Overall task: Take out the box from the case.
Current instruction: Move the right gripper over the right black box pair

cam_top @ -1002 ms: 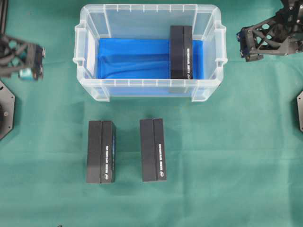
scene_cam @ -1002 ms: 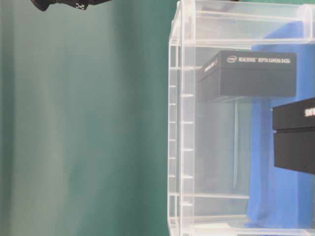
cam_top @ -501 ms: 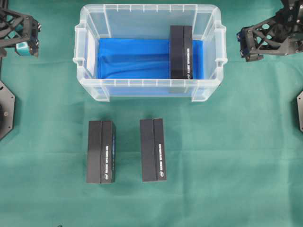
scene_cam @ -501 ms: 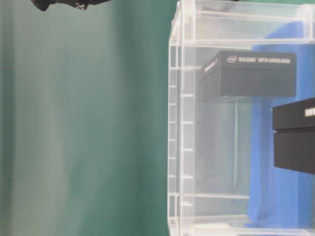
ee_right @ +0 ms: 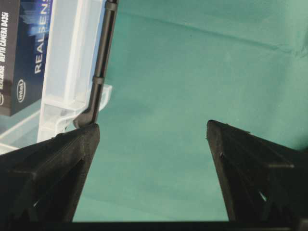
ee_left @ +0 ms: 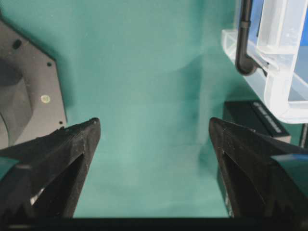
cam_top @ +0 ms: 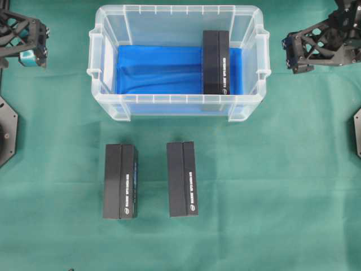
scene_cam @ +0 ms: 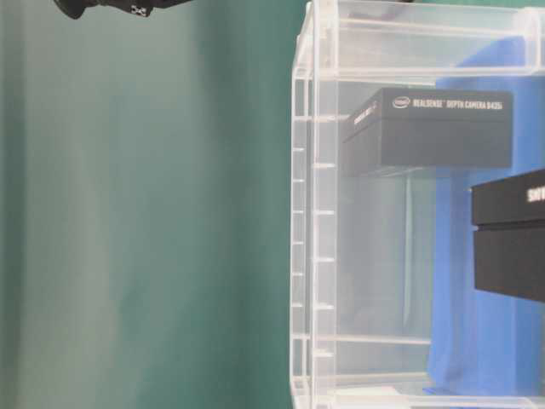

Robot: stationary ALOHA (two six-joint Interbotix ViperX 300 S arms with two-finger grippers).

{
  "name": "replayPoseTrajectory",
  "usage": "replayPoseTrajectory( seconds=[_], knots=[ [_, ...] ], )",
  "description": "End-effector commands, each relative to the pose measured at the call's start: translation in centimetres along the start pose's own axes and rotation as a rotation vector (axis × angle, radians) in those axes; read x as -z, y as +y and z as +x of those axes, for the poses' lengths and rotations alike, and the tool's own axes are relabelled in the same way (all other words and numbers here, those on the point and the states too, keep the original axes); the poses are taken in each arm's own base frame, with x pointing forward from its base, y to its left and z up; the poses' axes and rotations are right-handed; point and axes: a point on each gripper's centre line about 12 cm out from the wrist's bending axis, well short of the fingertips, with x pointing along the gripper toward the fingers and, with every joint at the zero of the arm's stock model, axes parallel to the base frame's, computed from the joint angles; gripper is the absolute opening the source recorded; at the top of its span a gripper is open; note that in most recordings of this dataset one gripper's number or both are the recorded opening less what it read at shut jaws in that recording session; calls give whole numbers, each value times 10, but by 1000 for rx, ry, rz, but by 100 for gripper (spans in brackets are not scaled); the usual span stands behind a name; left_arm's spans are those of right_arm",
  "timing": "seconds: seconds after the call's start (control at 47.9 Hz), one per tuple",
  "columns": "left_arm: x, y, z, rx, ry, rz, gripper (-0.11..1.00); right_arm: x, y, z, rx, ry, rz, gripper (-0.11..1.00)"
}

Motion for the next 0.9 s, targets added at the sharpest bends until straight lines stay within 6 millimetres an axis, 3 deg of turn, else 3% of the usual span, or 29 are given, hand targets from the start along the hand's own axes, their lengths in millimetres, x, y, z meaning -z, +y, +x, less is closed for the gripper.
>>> replayPoseTrajectory(
  seconds=[0.0,0.355,0.877],
  knots=[
    [-1,-2,-6,20,-3,-4,96,-1,2,-8,-29,-8,5,91],
    [-1,-1,-6,19,-1,-3,96,-6,16,-7,-62,-16,65,91],
    [-1,-2,-5,25,-3,6,96,-19,91,16,-98,-15,37,91]
  ],
)
